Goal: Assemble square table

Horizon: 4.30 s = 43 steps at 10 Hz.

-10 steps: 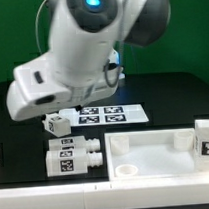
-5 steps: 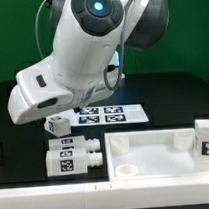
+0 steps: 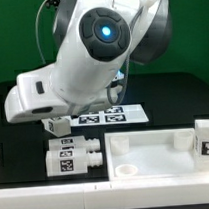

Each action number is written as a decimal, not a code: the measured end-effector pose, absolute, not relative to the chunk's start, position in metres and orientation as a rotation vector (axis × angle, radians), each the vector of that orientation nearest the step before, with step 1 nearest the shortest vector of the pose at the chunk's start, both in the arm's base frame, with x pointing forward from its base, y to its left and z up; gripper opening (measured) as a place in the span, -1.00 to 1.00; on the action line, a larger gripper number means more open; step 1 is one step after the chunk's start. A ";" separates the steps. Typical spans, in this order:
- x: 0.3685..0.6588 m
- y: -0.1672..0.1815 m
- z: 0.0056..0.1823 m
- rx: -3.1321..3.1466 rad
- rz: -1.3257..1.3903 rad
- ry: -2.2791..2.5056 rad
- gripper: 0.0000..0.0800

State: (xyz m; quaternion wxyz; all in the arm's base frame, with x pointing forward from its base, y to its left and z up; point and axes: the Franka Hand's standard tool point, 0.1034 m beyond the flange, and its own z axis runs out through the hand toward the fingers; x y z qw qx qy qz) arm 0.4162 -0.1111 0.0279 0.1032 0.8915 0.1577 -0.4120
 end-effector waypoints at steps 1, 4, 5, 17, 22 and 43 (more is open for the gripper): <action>0.416 -0.111 0.028 2.630 -1.216 0.464 0.62; 0.411 -0.108 0.023 2.601 -1.270 0.352 0.62; 0.405 -0.107 0.017 2.581 -1.286 0.321 0.62; 0.422 -0.076 0.048 2.642 -1.323 0.013 -0.29; 0.472 -0.064 0.088 2.869 -0.806 0.095 -0.29; 0.621 -0.030 0.145 2.893 0.836 -0.135 -0.29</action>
Offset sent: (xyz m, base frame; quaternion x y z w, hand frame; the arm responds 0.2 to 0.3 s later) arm -0.0071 0.0196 -0.0137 0.0468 -0.0335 0.0584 0.9966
